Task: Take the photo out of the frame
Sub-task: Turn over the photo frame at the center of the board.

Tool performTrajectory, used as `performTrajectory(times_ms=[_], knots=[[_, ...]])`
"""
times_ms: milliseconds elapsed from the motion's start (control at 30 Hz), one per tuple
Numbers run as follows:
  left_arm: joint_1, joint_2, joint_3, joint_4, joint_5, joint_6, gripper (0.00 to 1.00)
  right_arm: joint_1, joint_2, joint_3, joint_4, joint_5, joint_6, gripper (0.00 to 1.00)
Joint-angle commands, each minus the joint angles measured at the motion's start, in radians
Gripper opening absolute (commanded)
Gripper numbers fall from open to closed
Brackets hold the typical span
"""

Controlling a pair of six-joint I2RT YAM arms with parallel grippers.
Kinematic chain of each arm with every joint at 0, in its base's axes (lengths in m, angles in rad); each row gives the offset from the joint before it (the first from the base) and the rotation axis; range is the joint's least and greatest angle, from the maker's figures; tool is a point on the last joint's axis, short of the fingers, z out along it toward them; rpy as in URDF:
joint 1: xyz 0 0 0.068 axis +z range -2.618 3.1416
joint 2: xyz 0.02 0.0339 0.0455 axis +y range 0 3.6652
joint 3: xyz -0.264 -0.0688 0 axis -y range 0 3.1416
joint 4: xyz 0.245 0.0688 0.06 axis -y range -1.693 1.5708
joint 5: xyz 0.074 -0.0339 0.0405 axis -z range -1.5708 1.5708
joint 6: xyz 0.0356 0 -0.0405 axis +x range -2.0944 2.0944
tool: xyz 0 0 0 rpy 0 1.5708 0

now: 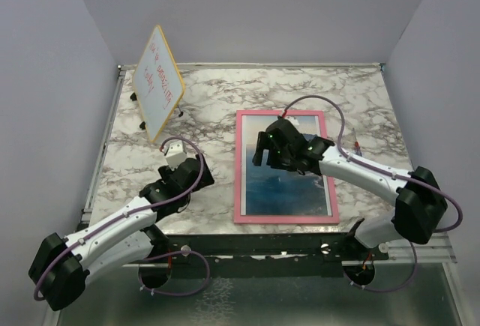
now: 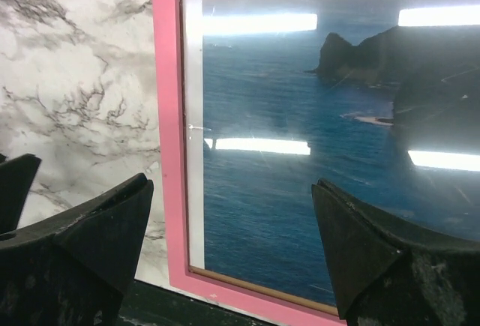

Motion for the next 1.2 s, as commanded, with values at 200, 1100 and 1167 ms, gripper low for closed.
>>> performTrajectory(times_ms=[200, 1100, 1167], knots=[[0.030, -0.021, 0.012, -0.069, -0.047, -0.031, 0.99, 0.147, 0.108, 0.029, -0.082, 0.136, 0.113, 0.91], [0.031, -0.302, 0.118, -0.297, -0.137, -0.099, 0.99, 0.374, 0.364, 0.260, -0.228, 0.247, 0.423, 0.65], [0.031, -0.334, 0.108, -0.298, -0.142, -0.114, 0.99, 0.376, 0.372, 0.251, -0.219, 0.256, 0.450, 0.62]])
